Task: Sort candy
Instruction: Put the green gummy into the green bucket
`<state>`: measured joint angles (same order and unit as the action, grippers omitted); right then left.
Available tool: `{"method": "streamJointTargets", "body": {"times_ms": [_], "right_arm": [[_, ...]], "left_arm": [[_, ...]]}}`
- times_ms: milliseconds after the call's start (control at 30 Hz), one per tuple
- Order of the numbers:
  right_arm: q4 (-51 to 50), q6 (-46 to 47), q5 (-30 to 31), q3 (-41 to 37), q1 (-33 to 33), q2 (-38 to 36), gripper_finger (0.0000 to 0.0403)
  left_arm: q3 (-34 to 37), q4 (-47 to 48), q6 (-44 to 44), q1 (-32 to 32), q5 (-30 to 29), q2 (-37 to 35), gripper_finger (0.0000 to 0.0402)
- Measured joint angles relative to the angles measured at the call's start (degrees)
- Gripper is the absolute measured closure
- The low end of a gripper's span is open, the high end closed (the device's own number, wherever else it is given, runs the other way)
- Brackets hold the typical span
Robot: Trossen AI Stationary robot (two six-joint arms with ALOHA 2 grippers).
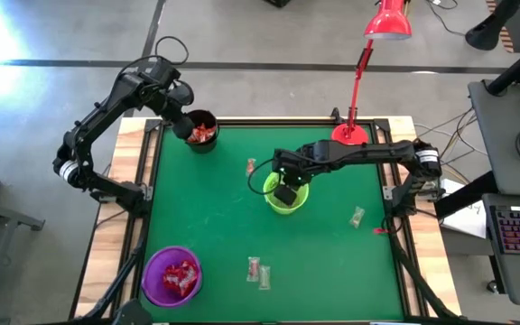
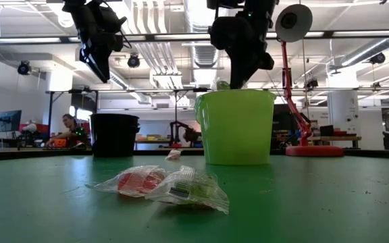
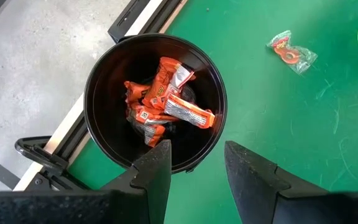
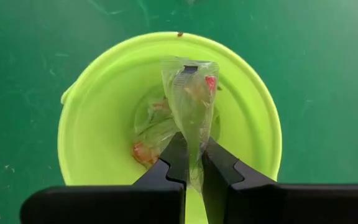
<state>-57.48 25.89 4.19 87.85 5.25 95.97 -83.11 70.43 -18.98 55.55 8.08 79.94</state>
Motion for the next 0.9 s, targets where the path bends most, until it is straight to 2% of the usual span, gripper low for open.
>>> {"method": "streamJointTargets", "body": {"times_ms": [233, 400, 700, 900], "right_arm": [[-2.1, -4.2, -0.1, -0.1, 0.3, 0.5, 0.0390], [-3.1, -5.7, 3.2, -0.1, 0.7, 0.5, 0.0390], [-3.6, -9.2, 3.3, -0.4, 1.5, 0.5, 0.0389], [-3.6, -12.4, 1.4, -0.7, 1.7, 0.5, 0.0353]], "left_arm": [[0.0, 0.0, 0.0, 0.0, 0.0, 0.0, 0.0269], [0.0, 0.0, 1.7, 0.0, 0.0, 0.0, 0.0269], [0.0, 0.0, 3.0, 0.0, 0.0, 0.0, 0.0269], [0.0, 0.0, 3.0, 0.0, 0.0, 0.0, 0.0269]]}}
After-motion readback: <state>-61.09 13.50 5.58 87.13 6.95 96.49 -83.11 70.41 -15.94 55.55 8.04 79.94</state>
